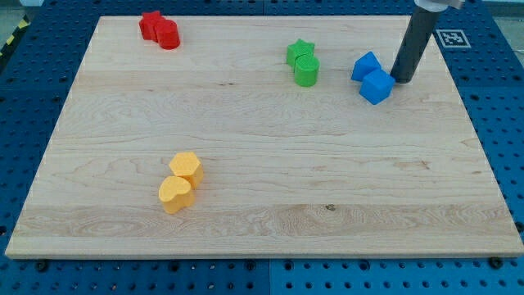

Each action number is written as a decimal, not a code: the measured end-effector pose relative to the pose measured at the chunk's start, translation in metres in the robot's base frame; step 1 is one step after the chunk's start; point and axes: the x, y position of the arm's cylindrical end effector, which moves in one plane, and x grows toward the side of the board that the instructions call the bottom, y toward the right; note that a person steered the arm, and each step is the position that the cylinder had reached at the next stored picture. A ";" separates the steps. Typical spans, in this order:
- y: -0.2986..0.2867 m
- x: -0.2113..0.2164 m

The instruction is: Push the blue cube closer to green circle

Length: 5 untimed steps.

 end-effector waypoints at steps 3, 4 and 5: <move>-0.030 0.036; -0.058 0.036; -0.098 0.036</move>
